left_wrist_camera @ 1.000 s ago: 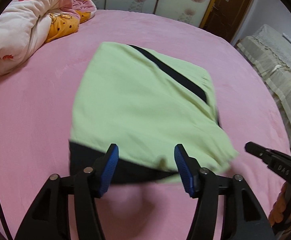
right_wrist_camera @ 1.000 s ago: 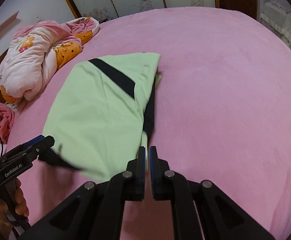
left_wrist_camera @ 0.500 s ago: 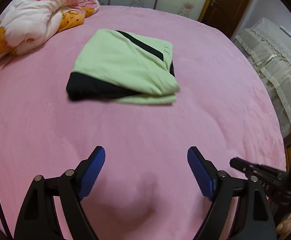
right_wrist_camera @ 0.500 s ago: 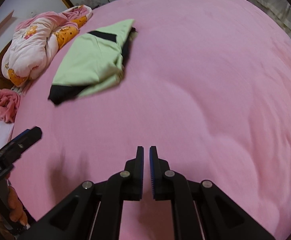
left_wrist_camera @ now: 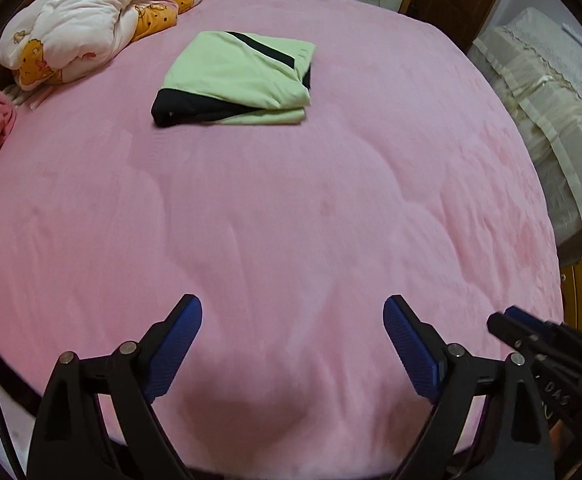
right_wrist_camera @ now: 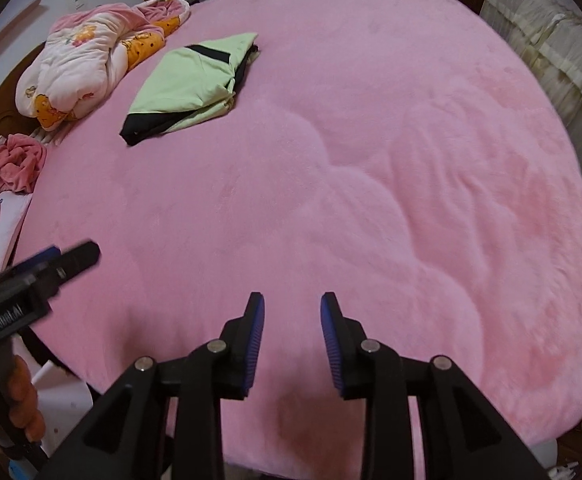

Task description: Fold large clothes

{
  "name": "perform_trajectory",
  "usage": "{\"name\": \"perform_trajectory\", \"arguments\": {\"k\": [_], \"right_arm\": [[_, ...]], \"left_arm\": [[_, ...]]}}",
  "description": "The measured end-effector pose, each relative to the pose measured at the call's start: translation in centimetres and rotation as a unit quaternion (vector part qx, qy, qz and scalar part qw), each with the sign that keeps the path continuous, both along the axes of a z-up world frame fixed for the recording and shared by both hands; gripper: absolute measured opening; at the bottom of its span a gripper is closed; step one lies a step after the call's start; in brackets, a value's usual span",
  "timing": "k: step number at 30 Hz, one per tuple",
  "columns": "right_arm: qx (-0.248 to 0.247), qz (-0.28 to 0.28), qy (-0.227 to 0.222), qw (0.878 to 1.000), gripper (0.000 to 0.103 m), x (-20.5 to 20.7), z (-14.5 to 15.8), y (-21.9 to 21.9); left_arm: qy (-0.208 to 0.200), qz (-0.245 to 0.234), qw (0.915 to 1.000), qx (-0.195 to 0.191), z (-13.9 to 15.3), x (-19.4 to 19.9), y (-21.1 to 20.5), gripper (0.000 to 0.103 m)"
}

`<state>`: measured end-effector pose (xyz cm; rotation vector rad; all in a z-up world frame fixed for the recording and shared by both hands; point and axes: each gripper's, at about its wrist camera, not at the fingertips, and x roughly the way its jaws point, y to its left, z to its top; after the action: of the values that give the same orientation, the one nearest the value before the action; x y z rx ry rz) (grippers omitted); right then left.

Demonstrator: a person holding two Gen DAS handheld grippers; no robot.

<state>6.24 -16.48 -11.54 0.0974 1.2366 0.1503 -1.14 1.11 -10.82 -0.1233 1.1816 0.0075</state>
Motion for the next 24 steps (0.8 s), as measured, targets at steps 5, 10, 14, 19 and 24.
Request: {"name": "perform_trajectory", "arguments": {"k": [5,10,14,19,24], "right_arm": [[-0.017,0.014,-0.017,1.0,0.03,-3.2,3.6,-0.3],[0.006,-0.012,-0.025,1.0,0.032,-4.4,5.5,-1.2],[0.006,-0.017,-0.026,0.999,0.038,-5.2,6.3,-1.1],[-0.002,-0.011,-0.02,1.0,0.039,-5.9,6.4,-0.4],[-0.003,-0.027,-0.008,1.0,0.039,-5.8,6.0,-0.9]], "left_arm": [[-0.004,0.0,1.0,0.004,2.9,-3.5,-1.6,0.091],[-0.015,-0.012,0.9997,0.017,4.7,-5.1,-3.0,0.091],[-0.025,-0.026,0.9991,0.022,5.8,-5.7,-4.0,0.091],[-0.014,-0.044,0.9986,0.028,5.7,-6.0,-5.3,0.091],[-0.006,-0.06,0.9976,0.034,5.4,-5.8,-6.3,0.091]]}}
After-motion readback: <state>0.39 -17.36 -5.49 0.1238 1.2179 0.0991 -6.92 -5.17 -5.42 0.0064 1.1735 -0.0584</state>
